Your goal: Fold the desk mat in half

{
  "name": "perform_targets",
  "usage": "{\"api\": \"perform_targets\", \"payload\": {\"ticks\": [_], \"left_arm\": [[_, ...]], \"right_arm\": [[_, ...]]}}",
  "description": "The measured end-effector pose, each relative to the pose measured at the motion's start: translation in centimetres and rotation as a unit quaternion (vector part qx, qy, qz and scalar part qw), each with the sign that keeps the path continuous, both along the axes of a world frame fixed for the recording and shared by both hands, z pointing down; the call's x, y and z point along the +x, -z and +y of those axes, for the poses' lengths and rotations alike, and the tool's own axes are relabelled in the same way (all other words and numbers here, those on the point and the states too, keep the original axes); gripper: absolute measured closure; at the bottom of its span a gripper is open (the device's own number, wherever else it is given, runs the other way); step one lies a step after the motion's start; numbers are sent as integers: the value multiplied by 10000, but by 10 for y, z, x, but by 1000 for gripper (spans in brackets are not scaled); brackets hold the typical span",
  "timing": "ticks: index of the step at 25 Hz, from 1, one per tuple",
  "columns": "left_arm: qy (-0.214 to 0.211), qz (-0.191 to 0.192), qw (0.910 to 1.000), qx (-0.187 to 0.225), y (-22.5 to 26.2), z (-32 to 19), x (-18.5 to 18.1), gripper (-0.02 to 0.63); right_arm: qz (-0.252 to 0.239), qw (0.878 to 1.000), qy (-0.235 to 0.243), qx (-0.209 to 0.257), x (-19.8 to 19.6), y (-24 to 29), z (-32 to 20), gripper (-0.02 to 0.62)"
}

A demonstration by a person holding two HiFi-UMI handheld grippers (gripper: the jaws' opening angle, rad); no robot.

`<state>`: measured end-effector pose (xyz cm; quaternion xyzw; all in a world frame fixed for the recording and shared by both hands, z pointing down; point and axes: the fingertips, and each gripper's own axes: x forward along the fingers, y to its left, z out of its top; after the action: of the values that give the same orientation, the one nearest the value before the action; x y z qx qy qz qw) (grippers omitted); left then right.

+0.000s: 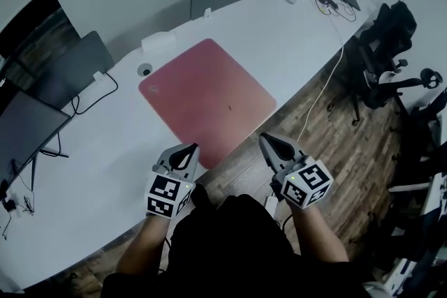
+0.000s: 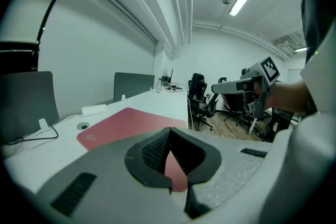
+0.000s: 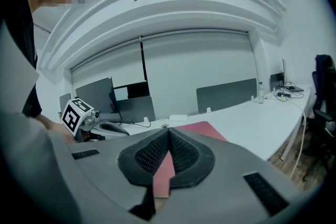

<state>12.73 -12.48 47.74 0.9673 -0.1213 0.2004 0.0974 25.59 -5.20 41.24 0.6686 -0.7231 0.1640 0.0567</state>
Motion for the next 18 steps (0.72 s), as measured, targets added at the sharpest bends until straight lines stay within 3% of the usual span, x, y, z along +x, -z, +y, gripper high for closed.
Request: {"api": "perform_targets", "payload": {"ticks": [4, 6, 12, 18], "left_arm": [[32, -169, 9998, -119, -22, 0, 2, 599], [-11, -383, 9992, -138, -38, 7, 4, 507], [-254, -1024, 9943, -176, -77, 33, 23, 363], [-270, -1591, 9869, -42, -108, 52, 40, 331]], "right_arm": [[-99, 9997, 190, -146, 1, -16, -17, 601], [-195, 9991, 312, -219, 1, -28, -22, 601], [-483, 9958, 713, -309, 12, -54, -24, 601], [-791, 9911, 988, -411, 31, -80, -16, 601]]}}
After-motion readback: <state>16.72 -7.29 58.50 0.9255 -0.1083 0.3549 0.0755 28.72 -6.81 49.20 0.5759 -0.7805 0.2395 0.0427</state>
